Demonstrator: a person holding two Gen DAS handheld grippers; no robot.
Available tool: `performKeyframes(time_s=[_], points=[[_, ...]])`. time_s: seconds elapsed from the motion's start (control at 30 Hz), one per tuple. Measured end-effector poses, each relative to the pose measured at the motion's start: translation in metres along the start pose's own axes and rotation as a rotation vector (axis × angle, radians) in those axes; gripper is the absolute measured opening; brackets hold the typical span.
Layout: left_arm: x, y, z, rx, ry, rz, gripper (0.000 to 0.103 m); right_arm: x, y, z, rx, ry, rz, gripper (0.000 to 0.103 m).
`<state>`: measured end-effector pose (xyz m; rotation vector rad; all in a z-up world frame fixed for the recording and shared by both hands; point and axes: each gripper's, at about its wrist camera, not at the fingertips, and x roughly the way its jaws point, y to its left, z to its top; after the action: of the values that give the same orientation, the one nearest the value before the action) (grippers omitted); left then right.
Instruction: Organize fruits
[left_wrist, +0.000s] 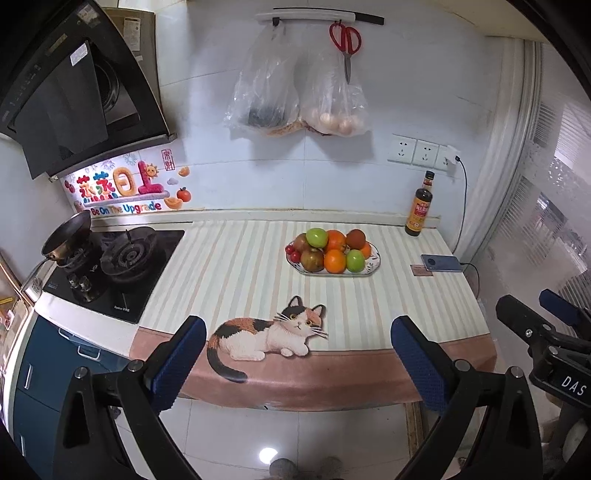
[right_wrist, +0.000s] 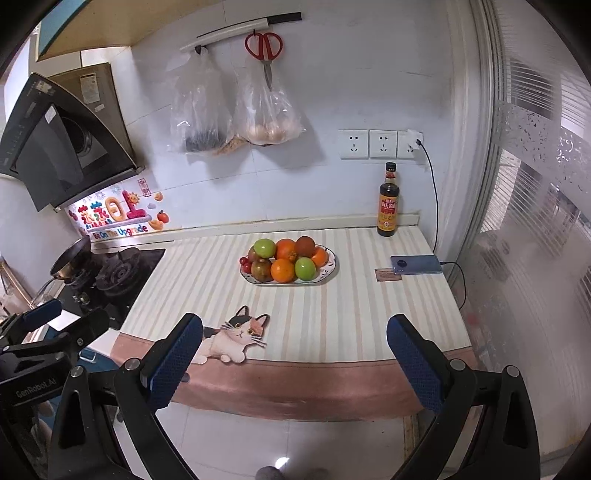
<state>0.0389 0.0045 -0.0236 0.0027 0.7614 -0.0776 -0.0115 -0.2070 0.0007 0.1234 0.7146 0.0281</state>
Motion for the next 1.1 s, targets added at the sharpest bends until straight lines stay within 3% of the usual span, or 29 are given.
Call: performKeyframes(time_s=[0.4,0.83,1.1], points=[[0.013,0.002,0.008,-0.005,0.024,0.011,0.103,0.006,-0.005,0.004,0.007,0.026,0.0,0.102],[0.066,0.005,0.042,-0.003,0.062,0.047,0.103,0.064,-0.012,0.048,0.019,0.032,-0.05,0.102],[0.087,0.002,0.055,0.008,0.076,0.063,0.103,0.096,-0.014,0.057,0.015,0.058,-0.078,0.102]])
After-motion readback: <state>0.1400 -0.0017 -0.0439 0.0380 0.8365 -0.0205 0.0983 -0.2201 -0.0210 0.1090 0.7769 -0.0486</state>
